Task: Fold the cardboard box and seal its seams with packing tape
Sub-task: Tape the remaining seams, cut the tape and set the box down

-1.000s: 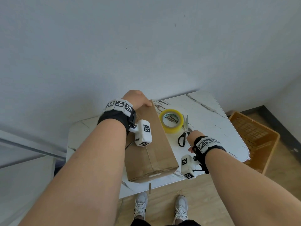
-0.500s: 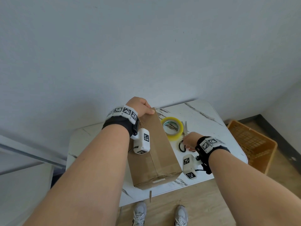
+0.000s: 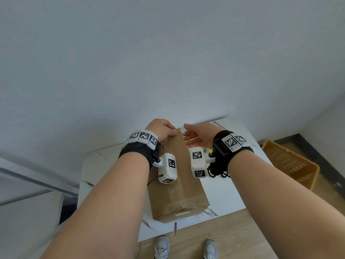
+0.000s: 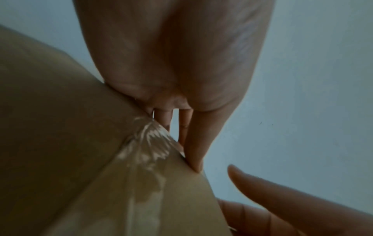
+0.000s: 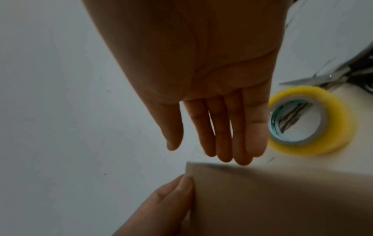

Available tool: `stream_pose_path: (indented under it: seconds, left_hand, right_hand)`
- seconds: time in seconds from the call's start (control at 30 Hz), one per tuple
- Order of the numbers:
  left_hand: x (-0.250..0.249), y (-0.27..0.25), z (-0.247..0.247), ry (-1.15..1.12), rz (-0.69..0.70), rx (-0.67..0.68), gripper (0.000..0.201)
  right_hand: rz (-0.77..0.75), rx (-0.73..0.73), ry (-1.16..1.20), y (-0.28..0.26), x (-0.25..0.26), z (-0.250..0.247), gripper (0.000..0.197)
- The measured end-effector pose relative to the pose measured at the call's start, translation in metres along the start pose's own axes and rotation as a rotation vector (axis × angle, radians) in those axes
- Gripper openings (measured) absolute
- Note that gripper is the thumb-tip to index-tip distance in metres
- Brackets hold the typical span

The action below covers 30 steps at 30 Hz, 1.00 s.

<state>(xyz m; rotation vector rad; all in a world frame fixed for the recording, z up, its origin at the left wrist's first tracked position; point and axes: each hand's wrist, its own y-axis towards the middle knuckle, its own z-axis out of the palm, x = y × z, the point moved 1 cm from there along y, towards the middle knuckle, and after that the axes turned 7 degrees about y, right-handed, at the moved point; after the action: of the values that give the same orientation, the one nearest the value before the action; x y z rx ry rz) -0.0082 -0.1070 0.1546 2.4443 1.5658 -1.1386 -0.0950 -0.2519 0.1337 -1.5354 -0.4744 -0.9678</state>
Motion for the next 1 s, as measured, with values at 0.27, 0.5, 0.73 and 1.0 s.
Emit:
stream_pose_path:
  seconds: [0.27, 0.5, 0.73, 1.0]
  left_hand:
    - [0.004, 0.0, 0.001, -0.01, 0.019, -0.013, 0.023]
    - [0.002, 0.0, 0.002, -0.04, 0.02, -0.003, 0.021]
    - [0.002, 0.001, 0.003, -0.073, 0.014, -0.006, 0.018]
    - [0.001, 0.002, 0.003, 0.007, -0.032, -0.055, 0.029]
  right_hand:
    - [0.068, -0.071, 0.034, 0.009, 0.002, 0.011, 0.011]
    - [0.163, -0.083, -0.017, 0.009, 0.002, 0.013, 0.014]
    - [0.112, -0.119, 0.046, 0.007, -0.001, 0.011, 0.009]
    - [-0.201, -0.211, -0.167, 0.006, 0.001, 0.008, 0.008]
